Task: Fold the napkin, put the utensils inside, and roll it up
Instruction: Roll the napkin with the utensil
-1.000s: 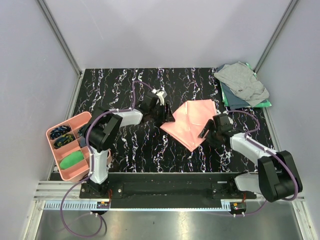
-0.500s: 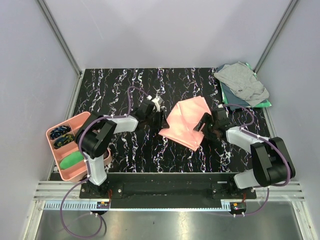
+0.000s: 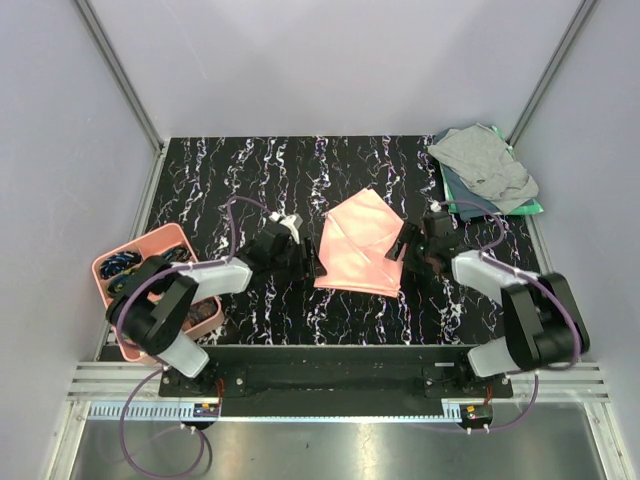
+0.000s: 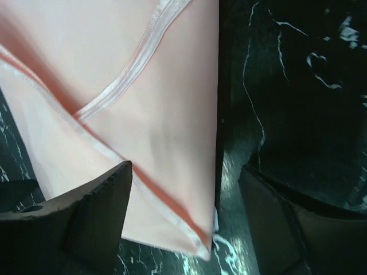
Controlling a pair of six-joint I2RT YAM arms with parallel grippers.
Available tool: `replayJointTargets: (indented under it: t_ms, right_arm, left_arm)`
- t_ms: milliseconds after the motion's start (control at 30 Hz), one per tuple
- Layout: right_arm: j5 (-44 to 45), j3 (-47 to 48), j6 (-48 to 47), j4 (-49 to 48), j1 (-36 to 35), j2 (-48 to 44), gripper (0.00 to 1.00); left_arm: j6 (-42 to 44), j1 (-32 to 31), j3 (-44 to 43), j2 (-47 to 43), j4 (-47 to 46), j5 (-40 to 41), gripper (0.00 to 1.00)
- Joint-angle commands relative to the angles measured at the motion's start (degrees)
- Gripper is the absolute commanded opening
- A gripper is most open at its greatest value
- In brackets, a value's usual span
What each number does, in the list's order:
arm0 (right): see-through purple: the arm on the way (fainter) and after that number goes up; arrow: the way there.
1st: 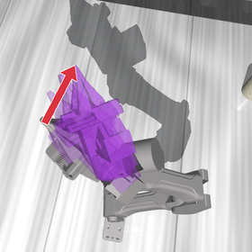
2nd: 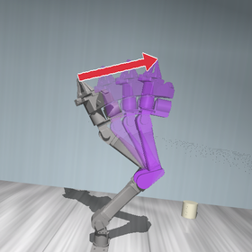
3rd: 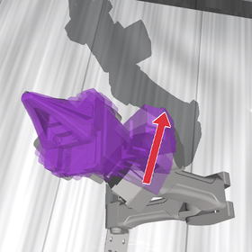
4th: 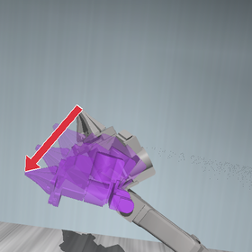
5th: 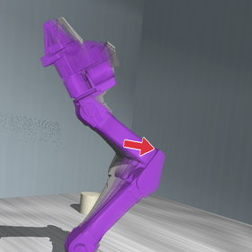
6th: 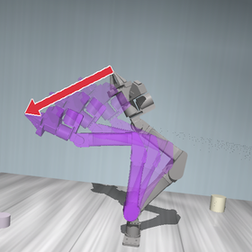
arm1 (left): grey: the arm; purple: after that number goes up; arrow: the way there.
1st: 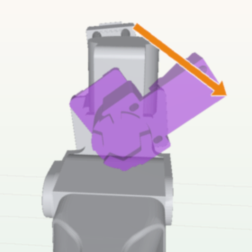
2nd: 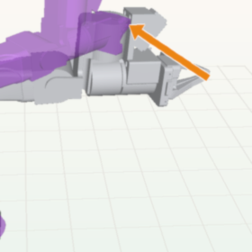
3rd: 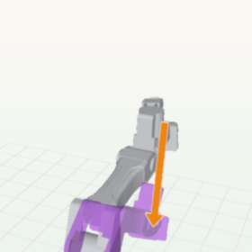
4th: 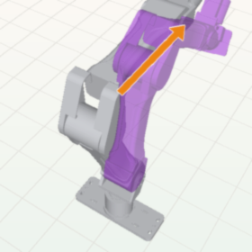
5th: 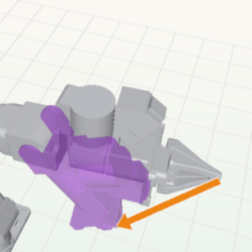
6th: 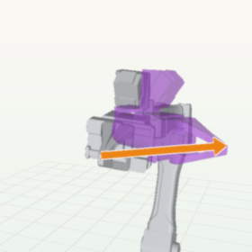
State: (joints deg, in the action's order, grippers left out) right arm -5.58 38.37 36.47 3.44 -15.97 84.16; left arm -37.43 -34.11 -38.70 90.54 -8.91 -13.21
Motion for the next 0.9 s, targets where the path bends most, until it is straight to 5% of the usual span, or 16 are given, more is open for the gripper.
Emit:
replayJointTargets:
  t_ms: [0,167,500,867]
  right_arm:
    - [2.3,-1.0,-9.6,4.4,-0.9,-13.5,0.85]
    - [7.1,2.0,-19.3,8.0,-13.7,-16.9,0.85]
    - [18.2,13.6,-27.1,13.8,-32.4,-0.1,0.8]
    - [24.0,18.7,-36.2,16.7,-40.3,8.3,0.7]
  left_arm:
    - [0.6,0.8,0.8,-7.7,6.2,4.2,0.74]
    - [0.0,3.6,3.2,-10.3,6.1,-0.1,0.73]
    - [-3.1,7.0,8.6,-10.5,1.5,-7.7,0.68]
    - [-2.0,8.0,8.6,-12.1,3.7,-9.4,0.68]
